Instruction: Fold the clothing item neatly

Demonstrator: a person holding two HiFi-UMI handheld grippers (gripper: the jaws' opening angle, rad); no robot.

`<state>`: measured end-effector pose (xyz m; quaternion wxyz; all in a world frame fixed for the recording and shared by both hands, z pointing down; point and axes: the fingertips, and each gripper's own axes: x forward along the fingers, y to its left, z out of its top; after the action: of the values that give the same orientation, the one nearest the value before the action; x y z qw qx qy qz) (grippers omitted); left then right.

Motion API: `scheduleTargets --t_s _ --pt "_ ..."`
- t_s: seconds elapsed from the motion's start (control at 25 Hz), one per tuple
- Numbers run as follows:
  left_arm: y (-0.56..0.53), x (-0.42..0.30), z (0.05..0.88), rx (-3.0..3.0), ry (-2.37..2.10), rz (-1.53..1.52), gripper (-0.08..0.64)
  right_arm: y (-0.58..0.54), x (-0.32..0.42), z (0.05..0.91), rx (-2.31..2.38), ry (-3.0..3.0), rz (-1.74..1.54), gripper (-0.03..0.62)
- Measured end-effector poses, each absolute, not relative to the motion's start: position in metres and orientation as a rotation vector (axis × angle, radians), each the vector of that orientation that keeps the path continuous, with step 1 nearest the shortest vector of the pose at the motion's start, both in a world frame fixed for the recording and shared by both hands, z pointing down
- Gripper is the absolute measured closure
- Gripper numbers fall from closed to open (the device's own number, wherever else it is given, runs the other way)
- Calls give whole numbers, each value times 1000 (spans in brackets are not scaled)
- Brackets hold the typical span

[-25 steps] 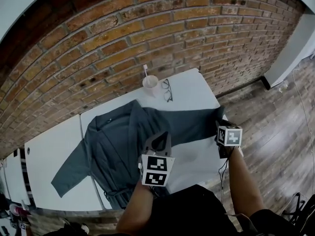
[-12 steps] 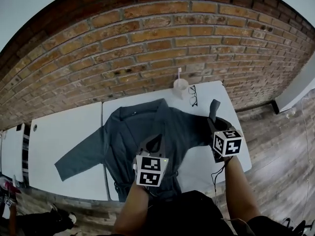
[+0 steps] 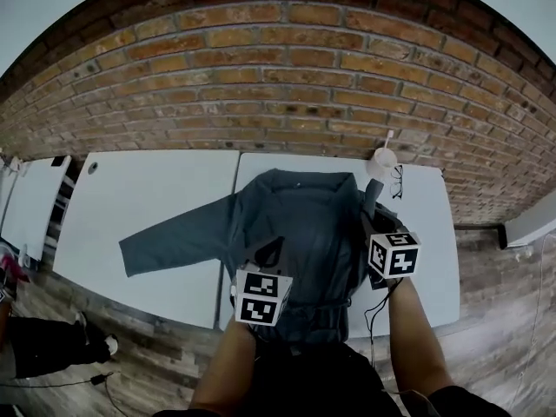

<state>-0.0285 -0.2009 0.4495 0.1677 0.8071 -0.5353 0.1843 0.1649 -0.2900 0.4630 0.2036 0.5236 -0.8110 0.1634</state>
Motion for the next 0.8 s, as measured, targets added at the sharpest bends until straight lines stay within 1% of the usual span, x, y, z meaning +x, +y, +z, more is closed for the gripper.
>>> scheduleTargets --t_s 0.28,0.52,0.6,0.68,0.8 --pt "-188 -104 462 2190 -1612 510 568 -290 68 492 1329 -2280 450 523" --pt "-179 -154 470 2140 -1647 518 568 -300 16 530 1341 -2219 511 518" --pt "-178 -169 473 2127 -1653 520 568 -296 -5 543 1294 -2231 581 472" --pt "-178 -180 475 2123 -1653 523 568 -288 -27 555 1224 -2246 627 412" --pt "-181 -189 477 2135 -1644 525 568 -272 -52 565 1133 -2272 669 411"
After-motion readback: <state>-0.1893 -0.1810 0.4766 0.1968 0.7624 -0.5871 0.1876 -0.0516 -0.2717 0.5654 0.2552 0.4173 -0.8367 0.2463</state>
